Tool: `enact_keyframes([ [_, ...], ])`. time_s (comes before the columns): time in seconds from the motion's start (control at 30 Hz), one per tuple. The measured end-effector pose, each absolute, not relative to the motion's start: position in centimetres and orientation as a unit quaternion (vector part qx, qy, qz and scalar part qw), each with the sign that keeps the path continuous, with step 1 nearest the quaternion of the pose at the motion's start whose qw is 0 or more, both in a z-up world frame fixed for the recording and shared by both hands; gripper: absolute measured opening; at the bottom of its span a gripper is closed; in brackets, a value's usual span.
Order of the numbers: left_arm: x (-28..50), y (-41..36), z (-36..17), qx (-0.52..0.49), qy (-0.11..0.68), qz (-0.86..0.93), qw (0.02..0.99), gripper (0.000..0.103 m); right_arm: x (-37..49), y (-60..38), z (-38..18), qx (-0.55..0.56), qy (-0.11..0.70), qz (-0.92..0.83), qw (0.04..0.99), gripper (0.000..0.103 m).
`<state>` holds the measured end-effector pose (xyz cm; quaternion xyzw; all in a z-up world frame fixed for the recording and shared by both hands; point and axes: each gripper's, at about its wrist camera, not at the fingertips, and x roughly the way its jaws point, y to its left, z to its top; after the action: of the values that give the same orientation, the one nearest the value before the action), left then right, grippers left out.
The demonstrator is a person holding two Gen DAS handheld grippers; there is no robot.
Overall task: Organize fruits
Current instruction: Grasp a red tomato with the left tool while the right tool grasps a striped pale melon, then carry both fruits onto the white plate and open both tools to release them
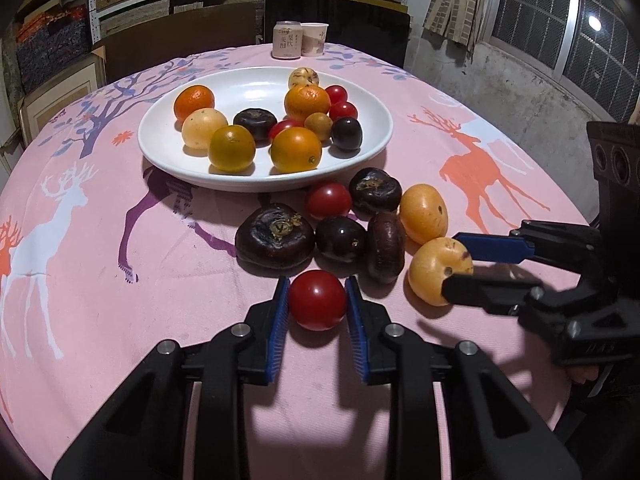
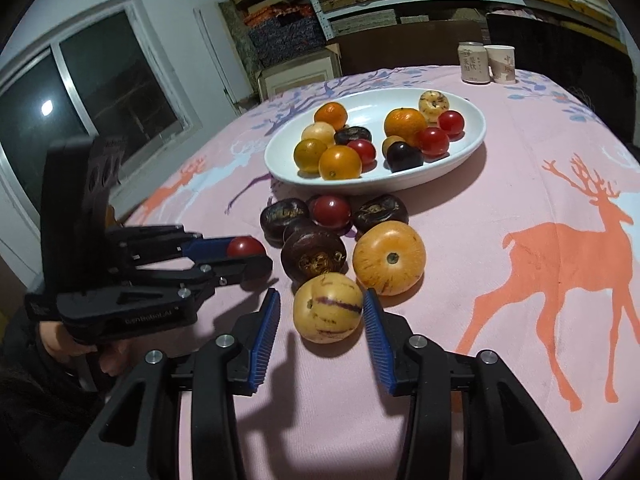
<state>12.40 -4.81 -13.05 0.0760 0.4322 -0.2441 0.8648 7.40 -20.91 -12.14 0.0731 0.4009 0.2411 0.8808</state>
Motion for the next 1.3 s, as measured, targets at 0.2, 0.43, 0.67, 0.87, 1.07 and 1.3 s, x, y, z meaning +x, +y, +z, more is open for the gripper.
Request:
enact_keyframes([
  [0.2, 12.3, -4.6, -13.0, 0.073, 0.429, -0.244, 0.866, 0.027, 8.5, -18.9, -12.4, 0.02, 0.427, 0.206, 0.88, 0.039],
  [0.43, 11.8, -3.8, -12.6, 0.058, 0.423, -0.244, 0.87, 0.027, 7.3, -19.8, -11.5, 0.042, 0.412, 0.216, 0.885, 0.038],
  [0.67, 12.7, -3.6, -9.6, 0.044, 0.4, -0.257, 0.879, 0.027, 9.3, -22.9, -7.3, 0.094, 0.381, 0.22, 0.893, 0.039],
  [0.87, 18.5, -5.2, -5.9, 0.052, 0.369, -0.251, 0.894, 0.027, 17.5, -24.5, -4.2, 0.141, 0.374, 0.207, 0.893, 0.039],
  [1.07, 26.8, -6.9, -7.4, 0.053, 0.388, -0.223, 0.893, 0.027, 26.8, -23.7, -6.2, 0.16, 0.407, 0.161, 0.885, 0.039],
  [1.3, 32.0, -6.8, -10.2, 0.034, 0.42, -0.201, 0.884, 0.05, 31.1, -22.5, -9.3, 0.139, 0.424, 0.137, 0.884, 0.04],
])
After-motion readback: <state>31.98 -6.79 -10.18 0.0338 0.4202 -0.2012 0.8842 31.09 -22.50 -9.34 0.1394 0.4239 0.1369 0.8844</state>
